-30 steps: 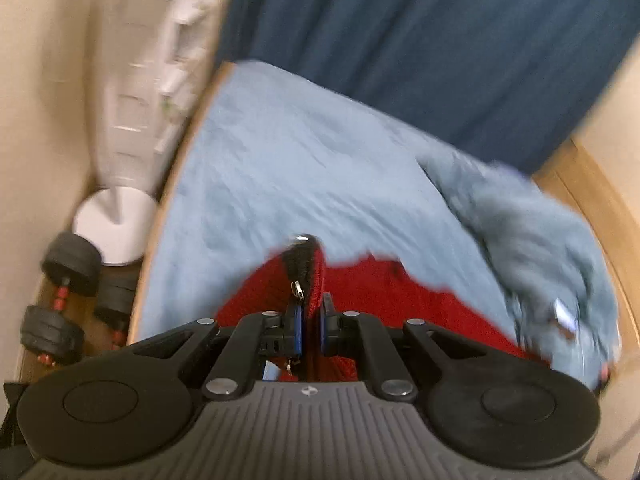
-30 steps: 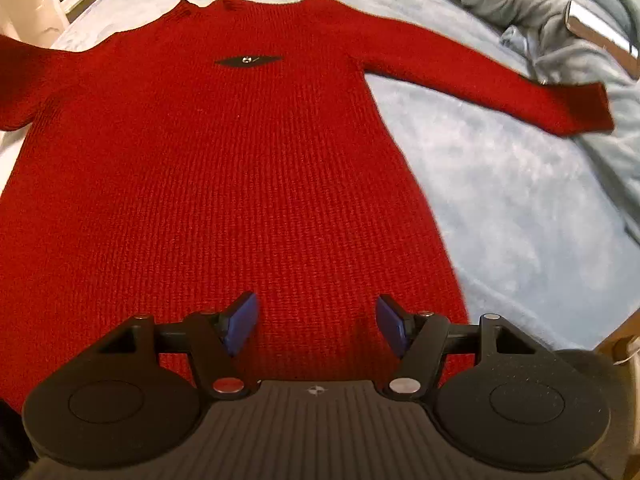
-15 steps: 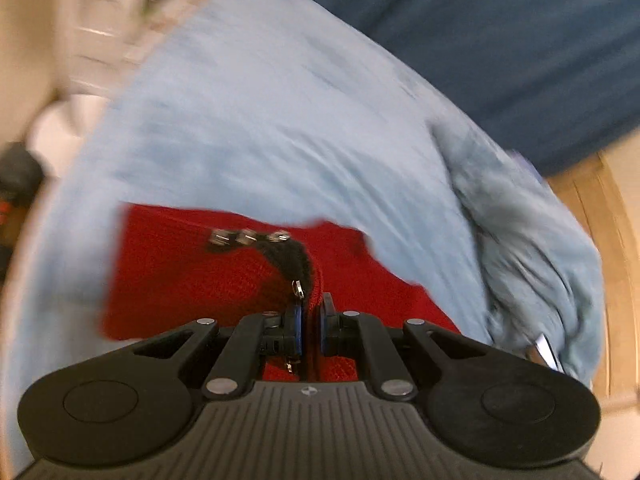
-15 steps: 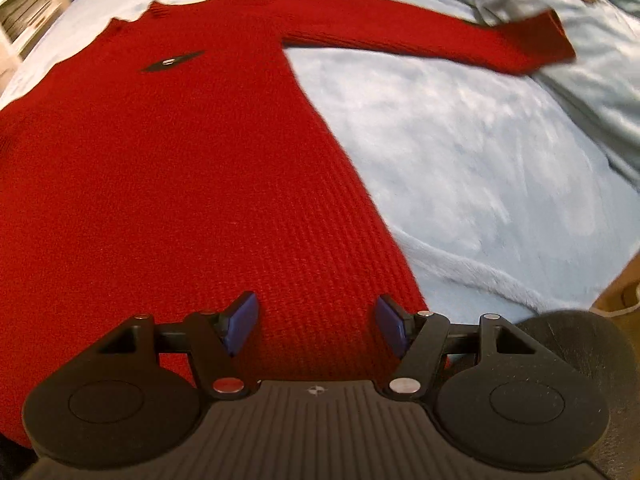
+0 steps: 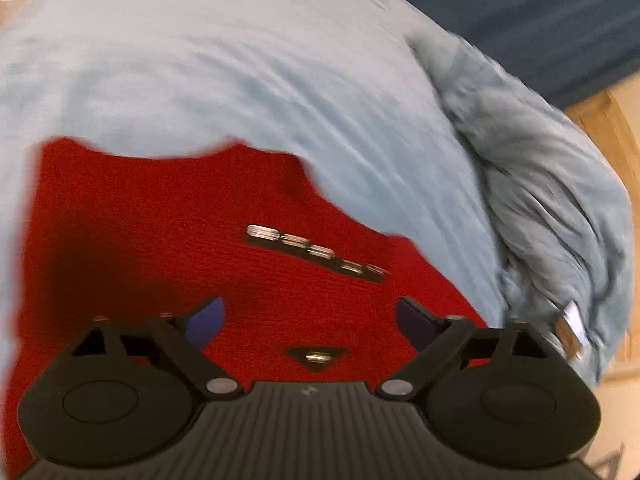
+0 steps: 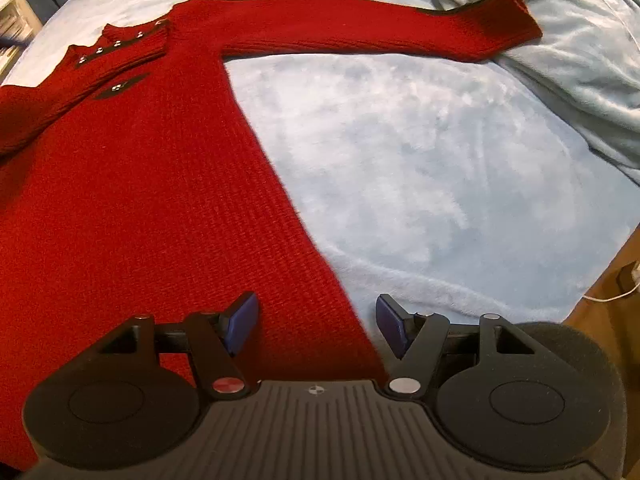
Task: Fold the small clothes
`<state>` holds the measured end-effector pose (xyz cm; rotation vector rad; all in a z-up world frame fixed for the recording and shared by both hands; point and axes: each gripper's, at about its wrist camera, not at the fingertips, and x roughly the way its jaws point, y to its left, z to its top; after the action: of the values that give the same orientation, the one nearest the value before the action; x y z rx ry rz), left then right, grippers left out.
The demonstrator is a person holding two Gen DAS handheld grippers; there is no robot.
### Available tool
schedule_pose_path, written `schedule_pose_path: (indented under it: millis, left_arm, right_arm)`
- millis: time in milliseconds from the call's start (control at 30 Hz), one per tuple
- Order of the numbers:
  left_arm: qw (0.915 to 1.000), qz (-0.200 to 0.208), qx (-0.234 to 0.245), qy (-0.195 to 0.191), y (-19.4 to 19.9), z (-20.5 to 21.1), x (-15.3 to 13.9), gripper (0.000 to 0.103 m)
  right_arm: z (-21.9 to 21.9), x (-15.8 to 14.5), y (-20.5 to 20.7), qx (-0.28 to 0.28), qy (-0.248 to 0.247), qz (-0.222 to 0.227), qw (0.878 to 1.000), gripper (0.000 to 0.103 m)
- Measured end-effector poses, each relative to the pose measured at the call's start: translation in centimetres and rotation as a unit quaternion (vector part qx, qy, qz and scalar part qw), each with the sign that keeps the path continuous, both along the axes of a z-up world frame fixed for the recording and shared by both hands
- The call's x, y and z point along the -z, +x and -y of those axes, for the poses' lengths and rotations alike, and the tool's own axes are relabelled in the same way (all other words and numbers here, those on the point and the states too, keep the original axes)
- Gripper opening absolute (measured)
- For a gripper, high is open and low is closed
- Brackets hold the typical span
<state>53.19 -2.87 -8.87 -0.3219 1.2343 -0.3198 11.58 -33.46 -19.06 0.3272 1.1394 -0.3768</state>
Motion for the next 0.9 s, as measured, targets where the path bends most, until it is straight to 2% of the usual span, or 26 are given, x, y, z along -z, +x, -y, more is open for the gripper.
schedule_pose_path:
  millis: [100,267,400,533,633,700,800,900]
  left_arm:
    - [0.9975,0.036,-0.040,0.046,-1.6,-5.1,-0.3,0.103]
    - [0.9856,0.040,-0.082,0.142,-4.5,-11.1,2.3,0.103]
    - [0.9811,0.035,-0.093,0.166,-5.7,-13.3,3.9,0.103]
    - [0.9815,0.044,-0.089,0.164,-6.8,-14.1,4.7,0.103]
    - [0.9817,0.075,-0.063,0.164,-7.3,-12.5,4.4,0.103]
    - [0.9821,0.091,-0.026,0.163,-7.0,-10.2,4.2,0.103]
    - [0.9818,0.105,0.041,0.153,-5.7,-4.7,4.4,0.103]
    - [0.9785,0.101,0.101,0.149,-4.6,1.8,5.5,0.103]
  right_arm:
    - [0.6,0.4,0.2,0.000,-0.004,0.007,1.000,0.067]
    - [0.9,-0.5,0.2,0.024,0.012,0.046,0.999,0.067]
    - [0.4,-1.1,0.1,0.017,0.014,0.073,0.997,0.067]
    - [0.7,-1.8,0.9,0.017,0.036,0.095,0.995,0.067]
    - [1.4,-2.2,3.0,0.020,0.054,0.115,0.992,0.067]
    - [1.7,-2.2,4.8,0.025,0.048,0.122,0.991,0.067]
    - [2.3,-1.5,7.0,0.031,0.041,0.133,0.990,0.067]
    - [3.5,0.2,8.4,0.044,0.049,0.143,0.988,0.067]
